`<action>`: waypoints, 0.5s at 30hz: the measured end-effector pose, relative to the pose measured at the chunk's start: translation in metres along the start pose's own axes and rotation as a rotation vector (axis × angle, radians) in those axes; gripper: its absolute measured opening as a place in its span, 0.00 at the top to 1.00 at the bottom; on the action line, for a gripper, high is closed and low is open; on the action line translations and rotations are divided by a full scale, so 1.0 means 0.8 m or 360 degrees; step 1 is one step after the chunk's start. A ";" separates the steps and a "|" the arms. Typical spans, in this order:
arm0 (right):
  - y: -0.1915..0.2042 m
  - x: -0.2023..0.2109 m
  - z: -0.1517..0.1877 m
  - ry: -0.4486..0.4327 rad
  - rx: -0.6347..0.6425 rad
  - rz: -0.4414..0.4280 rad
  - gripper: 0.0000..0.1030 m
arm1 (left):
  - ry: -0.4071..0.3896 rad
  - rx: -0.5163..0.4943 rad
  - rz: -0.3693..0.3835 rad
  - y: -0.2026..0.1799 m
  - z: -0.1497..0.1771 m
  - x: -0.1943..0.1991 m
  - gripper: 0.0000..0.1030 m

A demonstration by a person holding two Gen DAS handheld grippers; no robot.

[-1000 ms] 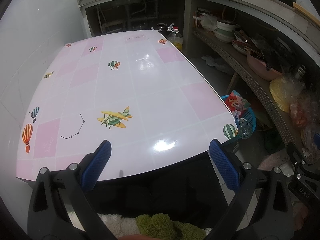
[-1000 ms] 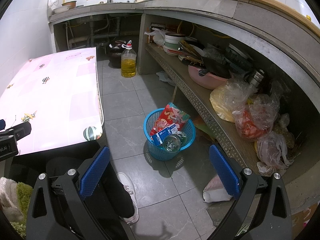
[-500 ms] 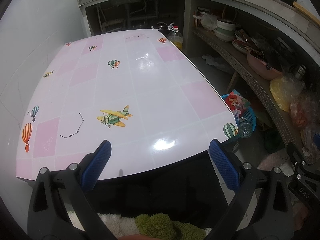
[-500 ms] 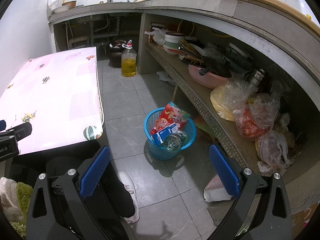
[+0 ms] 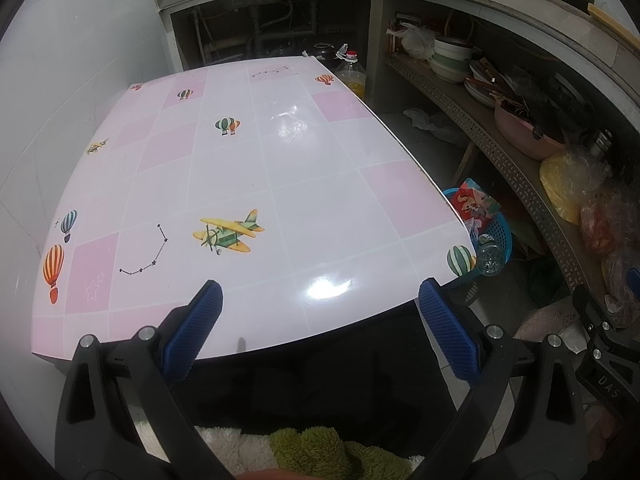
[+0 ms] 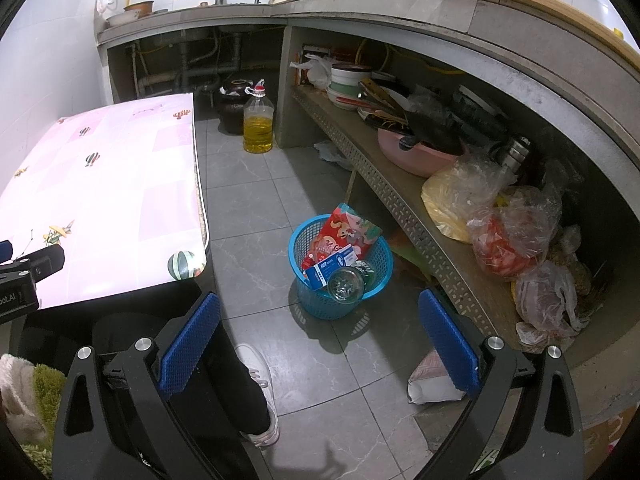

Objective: Collect trash

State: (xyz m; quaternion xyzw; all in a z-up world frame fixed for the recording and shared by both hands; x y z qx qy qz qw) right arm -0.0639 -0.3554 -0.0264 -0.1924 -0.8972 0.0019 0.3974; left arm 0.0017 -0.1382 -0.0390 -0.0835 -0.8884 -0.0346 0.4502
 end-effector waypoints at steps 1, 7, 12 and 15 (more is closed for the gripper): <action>0.000 0.000 0.000 0.0000 0.0000 0.0001 0.06 | 0.0001 0.0000 0.0000 0.000 0.000 0.000 0.08; 0.000 0.000 0.000 0.0000 0.0000 0.0000 0.06 | 0.0001 0.0001 0.0000 0.000 0.000 0.000 0.08; -0.001 0.000 -0.001 -0.0001 0.0001 -0.0002 0.06 | 0.0002 0.0002 0.0001 0.000 -0.001 0.000 0.08; -0.001 0.000 -0.001 0.0000 0.0001 -0.0002 0.06 | 0.0003 0.0001 0.0001 0.001 -0.001 0.000 0.08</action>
Point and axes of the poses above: each gripper's, at about its wrist camera, not at the fingertips, and x roughly against the way its jaws point, y to its left, z to its underside, the point moved 3 cm from there along -x, roughly the way its jaws point, and after that the axes turned 2 degrees about x, right-handed, at the moved point
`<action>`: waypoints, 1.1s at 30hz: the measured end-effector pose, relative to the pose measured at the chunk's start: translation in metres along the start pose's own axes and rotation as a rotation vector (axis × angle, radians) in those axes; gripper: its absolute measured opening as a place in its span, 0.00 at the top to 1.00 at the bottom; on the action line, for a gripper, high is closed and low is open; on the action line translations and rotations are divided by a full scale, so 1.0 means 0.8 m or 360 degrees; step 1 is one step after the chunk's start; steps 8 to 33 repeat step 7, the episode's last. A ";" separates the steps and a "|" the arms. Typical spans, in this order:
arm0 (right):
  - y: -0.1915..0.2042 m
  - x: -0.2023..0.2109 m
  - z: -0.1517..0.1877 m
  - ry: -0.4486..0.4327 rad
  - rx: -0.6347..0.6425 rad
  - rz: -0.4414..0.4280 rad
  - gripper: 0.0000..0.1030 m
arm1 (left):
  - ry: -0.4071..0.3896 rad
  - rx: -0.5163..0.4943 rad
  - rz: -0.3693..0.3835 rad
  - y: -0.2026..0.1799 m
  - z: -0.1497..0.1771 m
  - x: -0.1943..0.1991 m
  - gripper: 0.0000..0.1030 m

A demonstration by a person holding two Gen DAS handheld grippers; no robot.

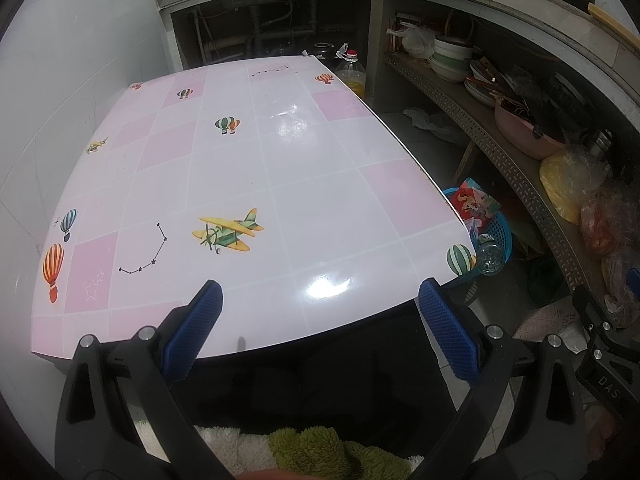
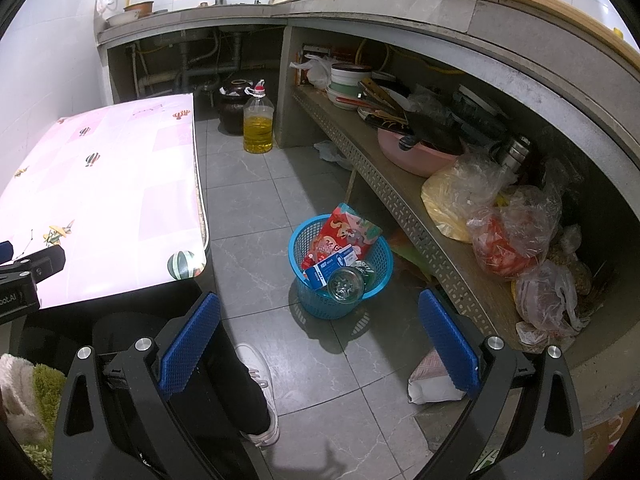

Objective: Collect trash

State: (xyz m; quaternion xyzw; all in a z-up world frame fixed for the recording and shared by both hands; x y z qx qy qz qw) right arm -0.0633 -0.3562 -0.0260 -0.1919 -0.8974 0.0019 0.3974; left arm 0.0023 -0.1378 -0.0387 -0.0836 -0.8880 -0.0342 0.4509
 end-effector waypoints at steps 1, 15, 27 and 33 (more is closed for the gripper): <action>0.000 0.000 0.000 0.0000 -0.0001 0.0000 0.06 | 0.0000 0.0000 0.0000 0.000 0.000 0.000 0.08; 0.000 0.000 0.000 0.0001 0.0000 0.0002 0.06 | 0.0008 0.0008 -0.0003 -0.001 0.004 -0.002 0.08; 0.000 0.000 0.000 0.0001 0.0000 0.0002 0.06 | 0.0008 0.0008 -0.0003 -0.001 0.004 -0.002 0.08; 0.000 0.000 0.000 0.0001 0.0000 0.0002 0.06 | 0.0008 0.0008 -0.0003 -0.001 0.004 -0.002 0.08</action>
Point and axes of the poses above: each gripper's, at about its wrist camera, not at the fingertips, and x roughly against the way its jaws point, y to its left, z to its underside, the point moved 3 cm from there along -x, roughly the way its jaws point, and after that the axes turned 2 degrees about x, right-handed, at the moved point
